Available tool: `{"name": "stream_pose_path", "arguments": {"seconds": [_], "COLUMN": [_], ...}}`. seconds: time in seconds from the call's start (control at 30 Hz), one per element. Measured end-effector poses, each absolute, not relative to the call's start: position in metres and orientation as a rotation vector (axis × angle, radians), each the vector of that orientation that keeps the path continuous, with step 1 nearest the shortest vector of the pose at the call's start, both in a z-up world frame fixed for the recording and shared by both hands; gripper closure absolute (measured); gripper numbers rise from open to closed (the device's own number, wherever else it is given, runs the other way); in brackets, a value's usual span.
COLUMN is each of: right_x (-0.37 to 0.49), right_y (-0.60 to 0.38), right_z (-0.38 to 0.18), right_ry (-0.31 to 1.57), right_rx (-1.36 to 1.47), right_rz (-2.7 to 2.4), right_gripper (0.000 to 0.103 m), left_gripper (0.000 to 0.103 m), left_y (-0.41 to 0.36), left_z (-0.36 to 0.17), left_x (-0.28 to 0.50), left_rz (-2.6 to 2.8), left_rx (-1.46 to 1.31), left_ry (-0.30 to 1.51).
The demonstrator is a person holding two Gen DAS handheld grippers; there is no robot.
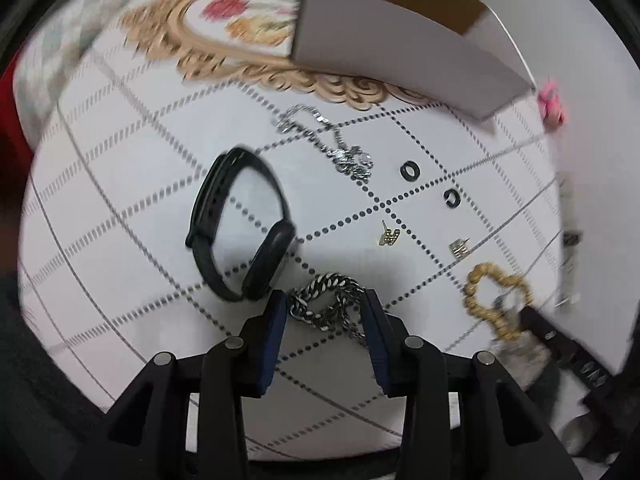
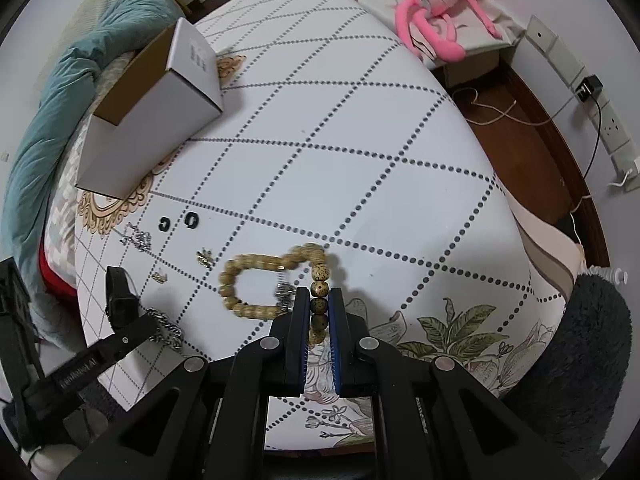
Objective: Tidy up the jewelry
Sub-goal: 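Carry the silver chain and beaded bracelet with both tools into the cardboard box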
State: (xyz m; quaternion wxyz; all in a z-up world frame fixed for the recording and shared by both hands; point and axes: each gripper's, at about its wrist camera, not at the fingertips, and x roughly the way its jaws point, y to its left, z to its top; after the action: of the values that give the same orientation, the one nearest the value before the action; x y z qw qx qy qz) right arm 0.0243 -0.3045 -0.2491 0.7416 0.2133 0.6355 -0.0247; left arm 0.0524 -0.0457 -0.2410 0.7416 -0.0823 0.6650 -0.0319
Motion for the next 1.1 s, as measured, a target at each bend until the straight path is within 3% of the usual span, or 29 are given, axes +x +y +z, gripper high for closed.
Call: {"name": "stream_pose_path", "arguments": {"seconds": [0.07, 0.13, 0.4, 0.63, 0.9, 1.1], "right_x": [0.024, 0.023, 0.026, 0.040, 0.073, 0.136], "right_y": [-0.304, -0.303, -0.295, -0.274, -0.260, -0.244], "right_z": [-0.252, -0.252, -0.223, -0.168, -0.103, -0.079], "right_ry": [1.399, 1.400, 1.353, 1.280, 1.169, 1.103], "right_rx": [0.465, 0.462, 0.479, 0.450, 0.430, 0.408], "right_rz": [-0.058, -0.055, 0.026, 0.160, 0.273, 0.310], "right_gripper": [0.094, 0.094, 0.094, 0.094, 0.094, 0.094], "left_gripper": [0.073, 0.096, 0.096, 0.096, 0.096, 0.096], "left_y": [-0.058, -0.066, -0.055, -0.031, -0.048, -0.042], "left_z": [-0.241, -0.240, -0.220, -0.154, -0.087, -0.073], "left_x": [0.049, 0.044, 0.033, 0.029, 0.088, 0.154], "left_rz": [-0.061, -0.076, -0.141, -0.224, -0.320, -0.327], "left_rx": [-0.049, 0.028, -0.023, -0.101, -0.215, -0.221], "left_ry": [1.426, 1.387, 1.353, 1.265, 1.154, 1.143]}}
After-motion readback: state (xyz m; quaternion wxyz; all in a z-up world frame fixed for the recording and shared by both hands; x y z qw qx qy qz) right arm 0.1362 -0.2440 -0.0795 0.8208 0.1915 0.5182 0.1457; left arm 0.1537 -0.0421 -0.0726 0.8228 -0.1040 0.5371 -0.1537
